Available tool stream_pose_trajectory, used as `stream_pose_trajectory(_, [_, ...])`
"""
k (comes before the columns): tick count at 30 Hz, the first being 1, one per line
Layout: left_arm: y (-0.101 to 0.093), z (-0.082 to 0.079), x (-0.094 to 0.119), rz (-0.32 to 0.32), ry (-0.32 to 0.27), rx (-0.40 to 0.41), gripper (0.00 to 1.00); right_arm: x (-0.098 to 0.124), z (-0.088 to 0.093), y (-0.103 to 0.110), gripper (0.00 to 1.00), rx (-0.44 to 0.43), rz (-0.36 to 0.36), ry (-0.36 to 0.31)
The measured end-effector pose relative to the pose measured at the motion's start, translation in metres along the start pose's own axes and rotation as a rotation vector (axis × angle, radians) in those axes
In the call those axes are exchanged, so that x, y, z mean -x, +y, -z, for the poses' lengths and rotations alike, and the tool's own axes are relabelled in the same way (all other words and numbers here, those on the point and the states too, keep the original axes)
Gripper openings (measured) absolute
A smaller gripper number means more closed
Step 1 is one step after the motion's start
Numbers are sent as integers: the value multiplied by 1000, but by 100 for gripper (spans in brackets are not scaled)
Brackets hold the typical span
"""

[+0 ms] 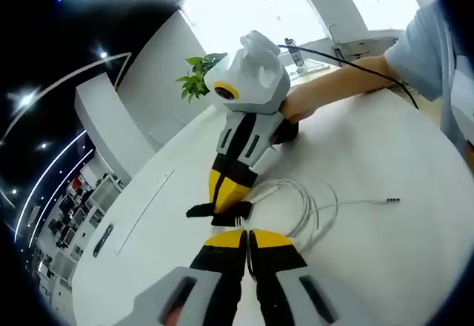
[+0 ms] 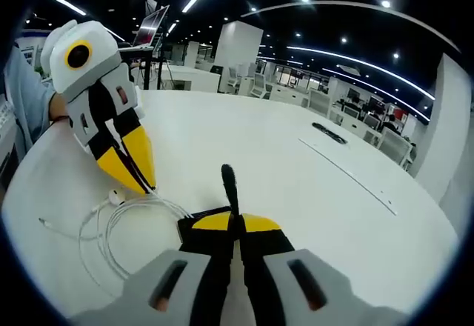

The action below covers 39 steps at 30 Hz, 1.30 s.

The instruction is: Peel open the Velcro strap on the desktop, arrange the wired earphones neatly onto it, and close the Velcro strap to secure them.

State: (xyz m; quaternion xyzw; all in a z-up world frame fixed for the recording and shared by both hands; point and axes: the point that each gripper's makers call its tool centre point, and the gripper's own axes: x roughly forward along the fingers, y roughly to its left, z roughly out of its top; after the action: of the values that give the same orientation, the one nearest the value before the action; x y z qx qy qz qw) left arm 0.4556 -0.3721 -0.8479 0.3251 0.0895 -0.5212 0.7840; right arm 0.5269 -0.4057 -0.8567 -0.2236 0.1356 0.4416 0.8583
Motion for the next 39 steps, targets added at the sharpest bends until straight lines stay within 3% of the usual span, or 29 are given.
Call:
stream_pose_trajectory(12, [5, -3, 5, -19, -24, 40, 8, -3, -1, -12, 5, 35, 64, -20])
stream_pose_trajectory(23, [16, -7, 24, -101, -53, 61, 9, -1, 0, -34, 8, -3, 156, 3])
stream_pose_trajectory(28, [24, -5, 34, -149, -64, 92, 11, 12, -3, -50, 8, -82, 216, -22])
stream_pose_trajectory(35, [56, -12, 58, -263, -146, 211, 9, 46, -17, -62, 8, -227, 257, -102])
stream_pose_trajectory(39, [78, -12, 75, -337, -178, 254, 9, 64, -23, -64, 8, -257, 274, -133])
